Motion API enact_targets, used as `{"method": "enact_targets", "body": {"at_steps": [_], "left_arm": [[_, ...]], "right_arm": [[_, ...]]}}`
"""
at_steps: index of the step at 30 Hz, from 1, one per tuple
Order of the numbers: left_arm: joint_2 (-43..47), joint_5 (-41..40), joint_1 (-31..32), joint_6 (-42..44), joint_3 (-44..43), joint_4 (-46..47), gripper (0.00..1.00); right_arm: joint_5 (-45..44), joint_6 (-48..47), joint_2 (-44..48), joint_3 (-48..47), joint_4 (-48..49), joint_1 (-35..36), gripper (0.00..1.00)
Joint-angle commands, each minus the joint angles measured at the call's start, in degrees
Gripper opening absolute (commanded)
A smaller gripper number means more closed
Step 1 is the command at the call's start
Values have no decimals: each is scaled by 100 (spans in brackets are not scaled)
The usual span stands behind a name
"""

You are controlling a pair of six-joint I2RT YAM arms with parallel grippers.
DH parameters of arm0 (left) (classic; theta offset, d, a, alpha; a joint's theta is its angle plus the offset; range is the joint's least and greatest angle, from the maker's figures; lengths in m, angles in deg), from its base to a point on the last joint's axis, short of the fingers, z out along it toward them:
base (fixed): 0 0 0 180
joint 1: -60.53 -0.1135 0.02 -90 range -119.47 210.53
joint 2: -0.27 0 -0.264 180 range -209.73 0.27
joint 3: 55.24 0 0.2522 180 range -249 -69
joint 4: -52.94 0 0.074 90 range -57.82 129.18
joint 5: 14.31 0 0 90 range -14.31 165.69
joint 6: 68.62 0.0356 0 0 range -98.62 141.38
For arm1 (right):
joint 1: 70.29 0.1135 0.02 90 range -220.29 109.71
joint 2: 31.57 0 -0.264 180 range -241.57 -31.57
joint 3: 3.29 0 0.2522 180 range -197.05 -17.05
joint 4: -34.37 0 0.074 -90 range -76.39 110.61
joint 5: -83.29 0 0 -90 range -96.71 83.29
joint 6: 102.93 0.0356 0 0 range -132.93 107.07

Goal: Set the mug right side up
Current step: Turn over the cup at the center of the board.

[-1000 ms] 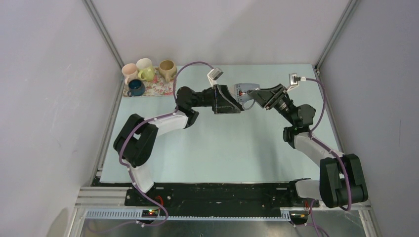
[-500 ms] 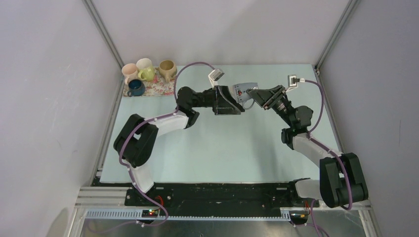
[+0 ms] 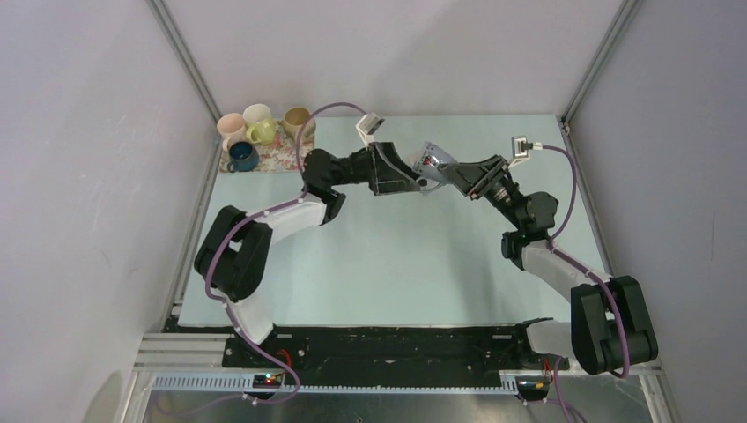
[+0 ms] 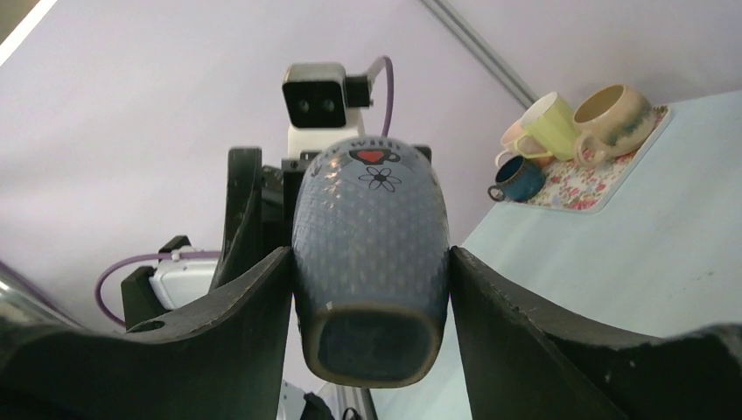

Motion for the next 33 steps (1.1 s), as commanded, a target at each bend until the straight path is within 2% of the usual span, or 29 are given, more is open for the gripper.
{"method": "enact_targets", "body": {"at_steps": [1, 12, 18, 20, 21, 22, 23, 28, 29, 31, 33], "left_arm": [[475, -383, -234, 223, -36, 317, 100], [437, -304, 41, 677, 202, -52, 100], [322, -237, 122, 699, 169, -85, 91], [315, -219, 121, 698, 143, -101, 81], [315, -211, 123, 696, 128, -115, 71], [315, -204, 123, 700, 115, -128, 66], [315, -199, 117, 702, 94, -159, 54], [312, -170, 112, 717, 15, -275, 21], [305, -169, 99, 728, 6, -330, 9], [320, -173, 48, 807, -30, -467, 1], [383, -176, -61, 935, -44, -632, 0]], "right_arm": [[415, -217, 2, -60, 195, 161, 0], [337, -150, 49, -109, 73, 169, 0], [342, -137, 92, -104, 13, 77, 0], [350, -132, 105, -111, 11, 73, 0], [351, -136, 106, -112, 11, 70, 0], [351, -134, 112, -112, 11, 74, 0], [357, -139, 114, -113, 16, 75, 0], [383, -154, 115, -112, 29, 68, 0], [396, -165, 114, -117, 25, 63, 0], [433, -175, 111, -137, 18, 58, 0], [479, -182, 112, -161, 20, 21, 1]]}}
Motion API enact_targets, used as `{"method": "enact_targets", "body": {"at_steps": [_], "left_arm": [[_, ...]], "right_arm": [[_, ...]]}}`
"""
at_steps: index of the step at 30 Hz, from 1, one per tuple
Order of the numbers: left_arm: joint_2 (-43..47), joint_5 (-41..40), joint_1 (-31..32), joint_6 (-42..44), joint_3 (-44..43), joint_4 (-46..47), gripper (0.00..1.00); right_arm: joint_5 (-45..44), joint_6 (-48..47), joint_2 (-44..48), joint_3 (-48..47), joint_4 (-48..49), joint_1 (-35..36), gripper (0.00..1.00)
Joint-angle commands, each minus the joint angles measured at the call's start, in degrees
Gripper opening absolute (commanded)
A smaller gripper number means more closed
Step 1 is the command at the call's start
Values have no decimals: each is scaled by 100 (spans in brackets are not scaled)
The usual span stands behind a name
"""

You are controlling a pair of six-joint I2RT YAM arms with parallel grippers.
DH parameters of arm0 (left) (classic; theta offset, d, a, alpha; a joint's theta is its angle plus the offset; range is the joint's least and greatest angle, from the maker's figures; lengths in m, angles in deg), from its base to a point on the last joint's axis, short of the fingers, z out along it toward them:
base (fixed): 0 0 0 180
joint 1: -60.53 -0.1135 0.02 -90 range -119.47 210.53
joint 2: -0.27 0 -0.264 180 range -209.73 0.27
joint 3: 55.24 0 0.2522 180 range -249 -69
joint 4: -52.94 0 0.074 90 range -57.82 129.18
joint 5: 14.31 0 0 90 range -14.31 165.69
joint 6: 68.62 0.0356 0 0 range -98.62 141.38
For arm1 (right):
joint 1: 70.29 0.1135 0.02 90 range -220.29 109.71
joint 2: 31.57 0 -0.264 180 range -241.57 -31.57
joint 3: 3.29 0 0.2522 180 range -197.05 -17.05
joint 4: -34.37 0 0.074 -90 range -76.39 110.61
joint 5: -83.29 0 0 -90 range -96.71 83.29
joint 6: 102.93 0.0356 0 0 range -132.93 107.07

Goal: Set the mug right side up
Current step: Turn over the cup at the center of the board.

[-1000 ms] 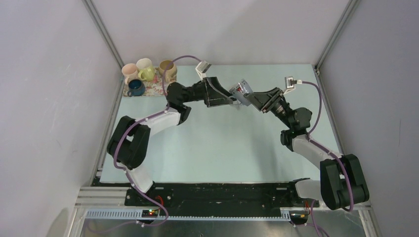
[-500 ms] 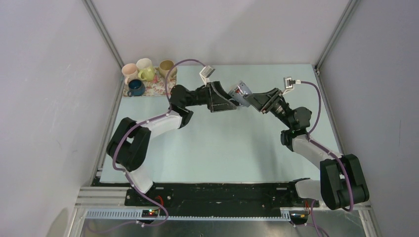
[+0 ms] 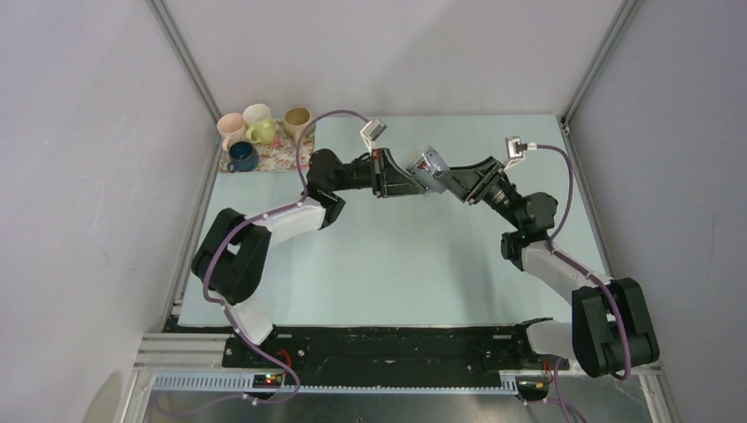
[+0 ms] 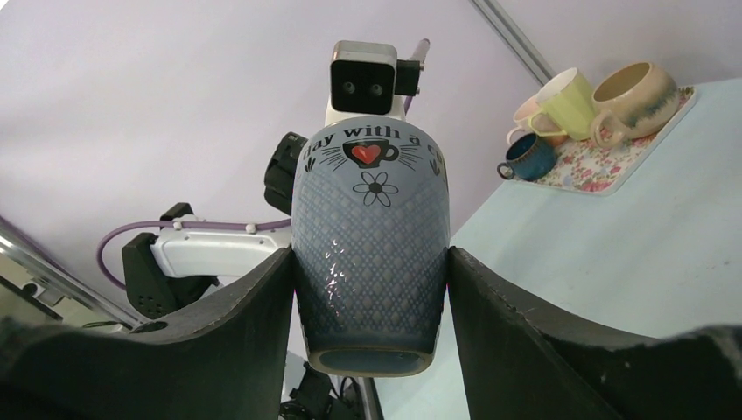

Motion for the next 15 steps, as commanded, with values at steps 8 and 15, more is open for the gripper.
{"method": "enact_targets", "body": {"at_steps": [8, 15], "left_arm": [[1060, 71, -1026, 1351, -96, -973, 0], [2061, -123, -2288, 3594, -78, -3919, 0]], "right_arm": [[11, 30, 169, -163, 17, -386, 79], [-74, -103, 230, -163, -245, -439, 91]]}}
